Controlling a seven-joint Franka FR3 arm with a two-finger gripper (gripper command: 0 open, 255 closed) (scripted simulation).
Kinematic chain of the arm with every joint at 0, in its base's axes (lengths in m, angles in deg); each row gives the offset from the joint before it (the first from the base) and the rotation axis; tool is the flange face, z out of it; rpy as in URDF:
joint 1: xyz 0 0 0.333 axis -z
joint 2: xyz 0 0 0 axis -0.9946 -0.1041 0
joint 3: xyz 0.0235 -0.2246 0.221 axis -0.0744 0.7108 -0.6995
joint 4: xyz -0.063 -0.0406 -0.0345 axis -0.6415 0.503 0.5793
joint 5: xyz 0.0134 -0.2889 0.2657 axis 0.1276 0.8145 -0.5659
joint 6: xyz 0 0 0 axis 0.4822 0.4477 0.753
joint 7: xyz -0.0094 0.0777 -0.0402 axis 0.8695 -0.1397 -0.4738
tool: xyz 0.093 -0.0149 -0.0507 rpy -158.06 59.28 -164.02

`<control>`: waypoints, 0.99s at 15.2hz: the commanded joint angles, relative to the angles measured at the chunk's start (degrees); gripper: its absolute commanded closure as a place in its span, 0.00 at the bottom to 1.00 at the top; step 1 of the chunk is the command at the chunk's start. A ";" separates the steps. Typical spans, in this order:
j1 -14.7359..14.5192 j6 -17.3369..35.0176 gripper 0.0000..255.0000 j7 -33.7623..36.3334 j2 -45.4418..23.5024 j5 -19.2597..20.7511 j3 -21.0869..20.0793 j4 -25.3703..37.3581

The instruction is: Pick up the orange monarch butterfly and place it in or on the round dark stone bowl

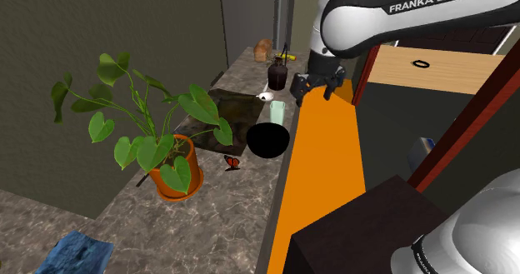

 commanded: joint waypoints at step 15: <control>-2.23 13.94 0.00 21.05 -34.00 9.46 -7.67 13.88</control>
